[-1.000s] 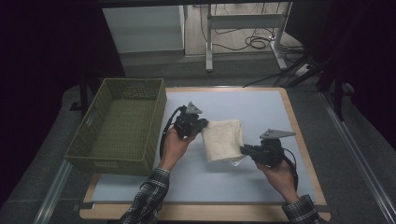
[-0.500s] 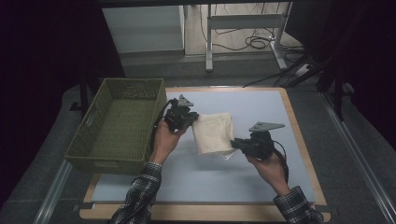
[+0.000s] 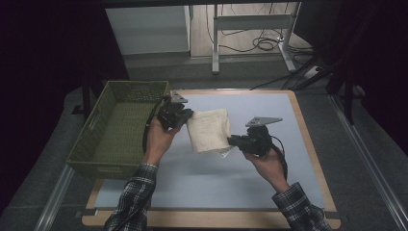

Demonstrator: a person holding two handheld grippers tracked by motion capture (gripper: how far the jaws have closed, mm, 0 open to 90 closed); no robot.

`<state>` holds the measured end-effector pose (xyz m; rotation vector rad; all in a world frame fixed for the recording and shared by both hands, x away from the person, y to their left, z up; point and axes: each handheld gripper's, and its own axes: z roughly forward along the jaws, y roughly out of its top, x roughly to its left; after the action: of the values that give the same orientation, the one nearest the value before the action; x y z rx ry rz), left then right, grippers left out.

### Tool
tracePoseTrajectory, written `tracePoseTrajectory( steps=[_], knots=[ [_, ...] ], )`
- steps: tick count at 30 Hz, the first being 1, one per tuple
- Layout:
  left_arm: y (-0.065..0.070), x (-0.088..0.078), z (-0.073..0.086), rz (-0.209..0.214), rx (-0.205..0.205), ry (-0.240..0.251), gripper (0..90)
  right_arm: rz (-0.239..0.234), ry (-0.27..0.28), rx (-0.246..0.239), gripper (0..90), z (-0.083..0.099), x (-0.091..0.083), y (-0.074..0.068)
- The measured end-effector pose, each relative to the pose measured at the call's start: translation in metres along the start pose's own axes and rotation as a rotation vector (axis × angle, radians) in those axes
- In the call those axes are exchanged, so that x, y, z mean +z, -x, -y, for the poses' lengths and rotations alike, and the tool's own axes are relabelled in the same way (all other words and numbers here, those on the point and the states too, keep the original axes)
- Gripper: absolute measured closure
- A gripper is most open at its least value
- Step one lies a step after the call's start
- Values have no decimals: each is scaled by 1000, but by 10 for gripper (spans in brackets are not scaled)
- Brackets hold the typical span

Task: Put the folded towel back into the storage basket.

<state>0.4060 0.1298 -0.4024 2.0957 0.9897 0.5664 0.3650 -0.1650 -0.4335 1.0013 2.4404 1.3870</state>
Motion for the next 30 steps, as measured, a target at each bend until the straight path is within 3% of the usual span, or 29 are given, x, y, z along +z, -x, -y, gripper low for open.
tracePoseTrajectory(
  steps=[30],
  knots=[
    [-56,-67,6,-136,-26,20,848,-79,25,-46,818,-63,44,-40]
  ],
)
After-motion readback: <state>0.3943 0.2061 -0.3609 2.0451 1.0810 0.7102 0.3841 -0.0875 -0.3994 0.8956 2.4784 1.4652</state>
